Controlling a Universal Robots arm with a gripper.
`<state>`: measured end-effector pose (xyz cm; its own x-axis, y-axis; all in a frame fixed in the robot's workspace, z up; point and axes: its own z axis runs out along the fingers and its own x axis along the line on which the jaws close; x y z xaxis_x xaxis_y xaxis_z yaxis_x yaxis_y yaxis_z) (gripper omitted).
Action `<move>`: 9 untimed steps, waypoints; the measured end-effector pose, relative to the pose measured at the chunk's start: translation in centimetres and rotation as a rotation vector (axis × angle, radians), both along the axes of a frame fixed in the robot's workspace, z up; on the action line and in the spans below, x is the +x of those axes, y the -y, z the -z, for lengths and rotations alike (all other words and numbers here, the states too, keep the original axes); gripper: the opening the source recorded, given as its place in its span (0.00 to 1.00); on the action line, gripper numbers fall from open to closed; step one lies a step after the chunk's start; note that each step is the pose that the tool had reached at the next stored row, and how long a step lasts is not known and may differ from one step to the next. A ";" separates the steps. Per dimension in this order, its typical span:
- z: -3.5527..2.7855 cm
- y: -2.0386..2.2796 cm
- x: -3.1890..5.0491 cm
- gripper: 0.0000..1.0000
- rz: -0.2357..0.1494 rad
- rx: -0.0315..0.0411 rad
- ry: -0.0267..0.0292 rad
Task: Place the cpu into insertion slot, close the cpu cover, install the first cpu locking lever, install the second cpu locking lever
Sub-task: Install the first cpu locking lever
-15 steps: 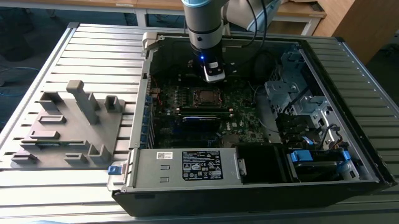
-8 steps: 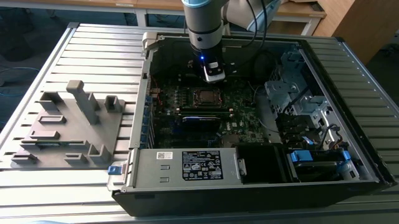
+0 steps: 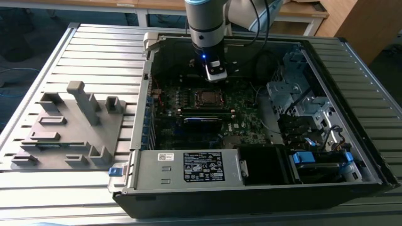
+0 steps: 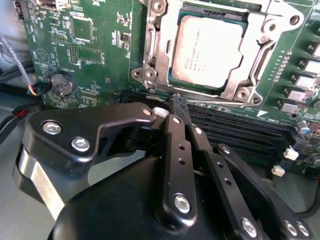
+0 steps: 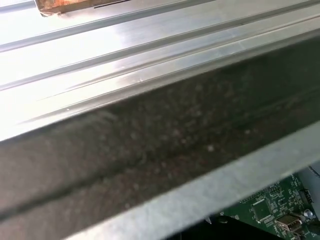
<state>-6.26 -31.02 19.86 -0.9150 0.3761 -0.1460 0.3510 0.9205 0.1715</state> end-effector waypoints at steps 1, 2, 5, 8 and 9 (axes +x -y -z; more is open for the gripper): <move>0.00 -0.01 -0.02 0.11 0.002 0.0005 0.0001; 0.00 -0.02 -0.06 0.11 0.004 0.0014 0.0001; -0.01 -0.07 -0.18 0.11 0.010 0.0055 -0.0001; 0.00 -0.12 -0.24 0.11 0.014 0.0087 -0.0002; 0.00 -0.12 -0.24 0.11 0.015 0.0094 -0.0003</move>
